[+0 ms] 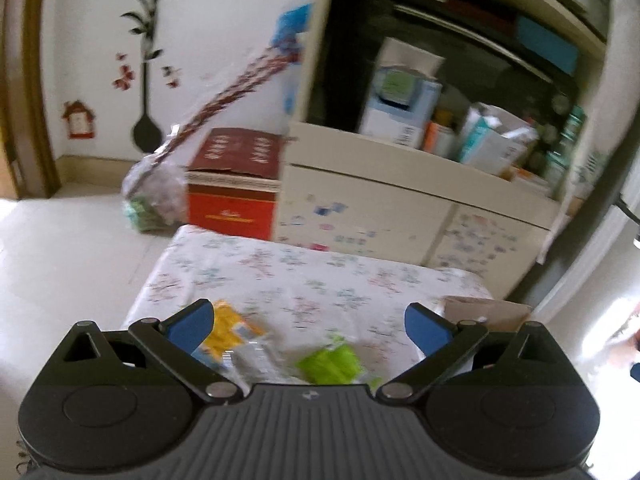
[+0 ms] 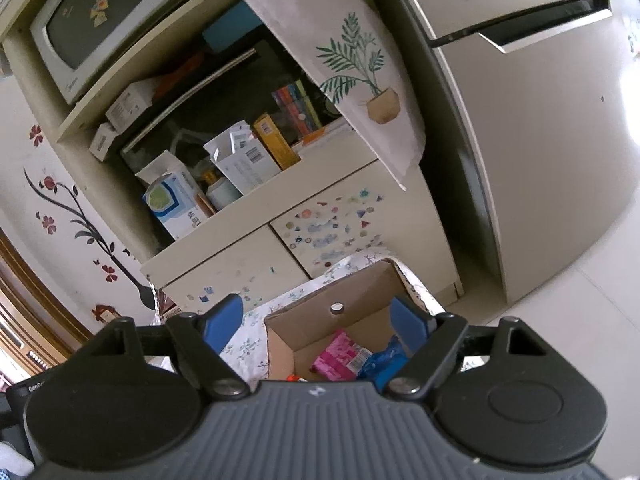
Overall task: Organize snacks
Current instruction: 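Withdraw both tools from the box back over the table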
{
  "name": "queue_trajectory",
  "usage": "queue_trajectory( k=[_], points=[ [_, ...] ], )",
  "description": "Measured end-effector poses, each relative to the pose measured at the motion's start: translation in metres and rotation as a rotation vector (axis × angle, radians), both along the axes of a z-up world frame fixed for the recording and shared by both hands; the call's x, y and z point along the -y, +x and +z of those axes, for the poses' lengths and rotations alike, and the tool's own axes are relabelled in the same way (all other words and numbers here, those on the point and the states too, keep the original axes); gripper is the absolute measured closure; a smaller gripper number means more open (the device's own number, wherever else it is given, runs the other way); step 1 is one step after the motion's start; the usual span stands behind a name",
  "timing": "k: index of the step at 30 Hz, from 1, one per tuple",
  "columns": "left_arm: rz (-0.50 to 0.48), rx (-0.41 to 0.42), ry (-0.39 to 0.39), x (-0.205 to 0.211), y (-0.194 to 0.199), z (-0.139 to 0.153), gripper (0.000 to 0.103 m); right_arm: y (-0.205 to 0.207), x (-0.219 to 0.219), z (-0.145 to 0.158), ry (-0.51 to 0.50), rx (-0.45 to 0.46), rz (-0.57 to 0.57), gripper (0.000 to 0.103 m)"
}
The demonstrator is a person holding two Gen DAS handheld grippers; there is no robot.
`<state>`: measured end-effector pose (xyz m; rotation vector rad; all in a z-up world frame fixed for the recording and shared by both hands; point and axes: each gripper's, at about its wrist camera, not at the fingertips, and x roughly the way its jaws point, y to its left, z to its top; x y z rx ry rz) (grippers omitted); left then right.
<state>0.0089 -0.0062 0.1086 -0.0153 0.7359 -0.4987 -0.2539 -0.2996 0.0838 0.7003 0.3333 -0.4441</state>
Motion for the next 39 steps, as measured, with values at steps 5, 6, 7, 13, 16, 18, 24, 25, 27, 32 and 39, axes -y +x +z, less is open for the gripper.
queue_trajectory(
  k=[5,6,7,13,16,18,24,25,27,32,39],
  points=[
    [0.086,-0.030,0.014,-0.024,0.022,-0.010,0.000,0.002,0.001,-0.001,0.027,0.007,0.000,0.021],
    [0.105,-0.035,0.021,-0.027,0.026,-0.012,0.000,0.005,-0.001,-0.001,0.027,0.004,0.011,0.021],
    [0.122,-0.044,0.025,-0.031,0.031,-0.015,0.000,0.008,-0.003,-0.002,0.025,0.002,0.023,0.021],
    [0.208,-0.114,0.040,-0.052,0.053,-0.035,0.000,0.035,-0.025,-0.003,-0.007,-0.021,0.113,0.021],
    [0.243,-0.145,0.033,-0.063,0.062,-0.043,0.000,0.052,-0.040,-0.003,-0.043,-0.037,0.170,0.021],
    [0.255,-0.170,0.023,-0.070,0.069,-0.049,0.000,0.065,-0.053,-0.003,-0.066,-0.045,0.217,0.021],
    [0.283,-0.202,0.064,-0.081,0.082,-0.069,0.000,0.111,-0.098,-0.007,-0.172,-0.068,0.396,0.021],
    [0.288,-0.204,0.073,-0.082,0.084,-0.073,0.000,0.120,-0.106,-0.008,-0.192,-0.074,0.431,0.021],
    [0.283,-0.222,0.076,-0.083,0.087,-0.079,0.000,0.135,-0.122,-0.014,-0.220,-0.086,0.496,0.021],
    [0.261,-0.236,0.100,-0.079,0.093,-0.091,0.000,0.173,-0.156,-0.034,-0.266,-0.142,0.617,0.021],
    [0.243,-0.287,0.103,-0.075,0.099,-0.111,0.000,0.212,-0.195,-0.067,-0.329,-0.204,0.747,0.022]
  ],
)
